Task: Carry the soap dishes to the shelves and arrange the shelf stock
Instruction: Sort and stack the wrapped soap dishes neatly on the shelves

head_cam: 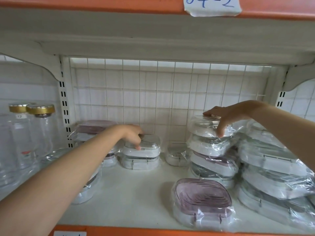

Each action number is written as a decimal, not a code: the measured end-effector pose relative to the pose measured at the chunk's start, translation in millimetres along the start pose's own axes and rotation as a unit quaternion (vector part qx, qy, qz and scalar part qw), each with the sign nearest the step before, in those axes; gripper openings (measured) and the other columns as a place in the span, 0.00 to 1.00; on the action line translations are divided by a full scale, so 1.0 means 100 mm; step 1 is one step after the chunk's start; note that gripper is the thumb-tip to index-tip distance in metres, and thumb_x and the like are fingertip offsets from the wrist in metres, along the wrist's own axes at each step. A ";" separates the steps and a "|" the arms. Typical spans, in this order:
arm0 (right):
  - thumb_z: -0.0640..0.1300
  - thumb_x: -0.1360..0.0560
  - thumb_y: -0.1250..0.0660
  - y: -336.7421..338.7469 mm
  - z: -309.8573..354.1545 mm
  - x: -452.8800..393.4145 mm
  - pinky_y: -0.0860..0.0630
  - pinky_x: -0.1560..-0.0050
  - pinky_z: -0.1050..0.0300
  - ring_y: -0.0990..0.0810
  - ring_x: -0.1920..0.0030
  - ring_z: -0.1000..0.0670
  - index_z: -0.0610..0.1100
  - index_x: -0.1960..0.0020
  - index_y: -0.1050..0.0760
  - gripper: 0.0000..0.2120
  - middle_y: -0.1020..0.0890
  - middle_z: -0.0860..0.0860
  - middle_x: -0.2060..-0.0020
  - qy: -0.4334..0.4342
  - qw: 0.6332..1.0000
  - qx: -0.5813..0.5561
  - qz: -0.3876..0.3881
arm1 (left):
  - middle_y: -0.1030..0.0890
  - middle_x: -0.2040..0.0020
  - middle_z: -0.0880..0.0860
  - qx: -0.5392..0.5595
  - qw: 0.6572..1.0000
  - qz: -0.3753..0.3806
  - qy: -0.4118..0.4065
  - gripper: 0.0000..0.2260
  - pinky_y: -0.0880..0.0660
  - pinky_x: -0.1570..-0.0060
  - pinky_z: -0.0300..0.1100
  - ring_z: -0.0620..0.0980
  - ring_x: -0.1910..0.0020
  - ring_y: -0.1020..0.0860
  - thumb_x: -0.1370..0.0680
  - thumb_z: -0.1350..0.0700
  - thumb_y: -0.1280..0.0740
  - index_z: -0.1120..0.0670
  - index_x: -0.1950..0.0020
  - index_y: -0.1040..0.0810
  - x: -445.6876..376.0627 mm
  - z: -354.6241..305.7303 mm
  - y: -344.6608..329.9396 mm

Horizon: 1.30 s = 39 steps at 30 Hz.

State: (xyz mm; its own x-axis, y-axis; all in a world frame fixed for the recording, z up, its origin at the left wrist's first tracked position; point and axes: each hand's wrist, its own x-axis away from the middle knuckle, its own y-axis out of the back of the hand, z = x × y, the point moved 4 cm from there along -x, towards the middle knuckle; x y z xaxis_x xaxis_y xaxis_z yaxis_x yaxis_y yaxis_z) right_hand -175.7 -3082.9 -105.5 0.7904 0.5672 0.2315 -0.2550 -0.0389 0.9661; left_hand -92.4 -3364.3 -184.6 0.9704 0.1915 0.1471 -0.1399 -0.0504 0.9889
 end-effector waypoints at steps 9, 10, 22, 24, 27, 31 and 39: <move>0.55 0.43 0.25 0.02 0.03 0.01 0.40 0.30 0.48 0.41 0.28 0.47 0.53 0.25 0.47 0.52 0.42 0.55 0.28 0.010 0.999 0.020 -0.030 | 0.23 0.39 0.53 0.019 0.999 -0.026 -0.013 0.19 0.27 0.40 0.51 0.54 0.41 0.25 0.26 0.54 0.30 0.55 0.37 0.27 0.04 0.02 -0.04; 0.55 0.43 0.25 0.03 0.04 0.01 0.39 0.30 0.48 0.40 0.28 0.48 0.53 0.25 0.46 0.51 0.41 0.55 0.28 0.012 0.999 0.017 -0.036 | 0.23 0.40 0.53 0.020 0.999 -0.028 -0.015 0.19 0.26 0.40 0.51 0.54 0.42 0.24 0.27 0.54 0.30 0.55 0.38 0.26 0.05 0.03 -0.04; 0.61 0.33 0.28 0.06 0.88 -0.17 0.36 0.35 0.47 0.38 0.34 0.48 0.51 0.27 0.42 0.41 0.37 0.51 0.34 0.094 0.984 0.042 -0.144 | 0.28 0.33 0.52 0.078 0.982 -0.172 -0.022 0.20 0.33 0.41 0.37 0.51 0.34 0.29 0.23 0.58 0.35 0.55 0.30 0.29 0.41 0.16 0.19; 0.61 0.32 0.29 -0.01 1.10 -0.28 0.35 0.37 0.46 0.39 0.34 0.48 0.48 0.27 0.40 0.39 0.36 0.48 0.35 0.107 0.979 0.057 -0.162 | 0.22 0.39 0.52 0.060 0.979 -0.192 -0.032 0.14 0.30 0.46 0.36 0.49 0.41 0.25 0.23 0.59 0.35 0.56 0.38 0.23 0.55 0.22 0.20; 0.62 0.32 0.30 -0.18 1.35 -0.48 0.35 0.37 0.45 0.40 0.33 0.47 0.46 0.28 0.39 0.39 0.36 0.47 0.35 0.110 0.980 0.058 -0.156 | 0.18 0.47 0.52 0.034 0.980 -0.190 -0.049 0.10 0.26 0.45 0.41 0.49 0.48 0.22 0.25 0.60 0.35 0.58 0.45 0.19 0.75 0.27 0.14; 0.62 0.32 0.30 -0.40 1.63 -0.69 0.34 0.36 0.44 0.41 0.33 0.47 0.45 0.30 0.37 0.37 0.37 0.47 0.36 0.114 0.982 0.040 -0.142 | 0.18 0.50 0.51 0.018 0.979 -0.185 -0.081 0.09 0.24 0.45 0.44 0.48 0.51 0.21 0.25 0.59 0.35 0.57 0.48 0.18 0.94 0.26 0.05; 0.65 0.31 0.32 -0.64 1.74 -0.79 0.39 0.30 0.43 0.44 0.27 0.46 0.46 0.25 0.45 0.43 0.40 0.48 0.27 0.098 0.988 0.056 -0.101 | 0.21 0.44 0.53 0.003 0.974 -0.185 -0.131 0.13 0.26 0.43 0.48 0.52 0.45 0.23 0.23 0.52 0.34 0.57 0.42 0.21 1.08 -0.03 -0.10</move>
State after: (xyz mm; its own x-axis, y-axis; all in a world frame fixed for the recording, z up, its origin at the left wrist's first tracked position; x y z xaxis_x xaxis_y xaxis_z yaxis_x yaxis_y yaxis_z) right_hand -124.9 -3268.2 -166.1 0.6930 0.7208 0.0159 -0.0311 0.0078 0.9995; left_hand 13.5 -3340.0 -178.5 0.9710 -0.0584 -0.2317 0.2302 -0.0309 0.9726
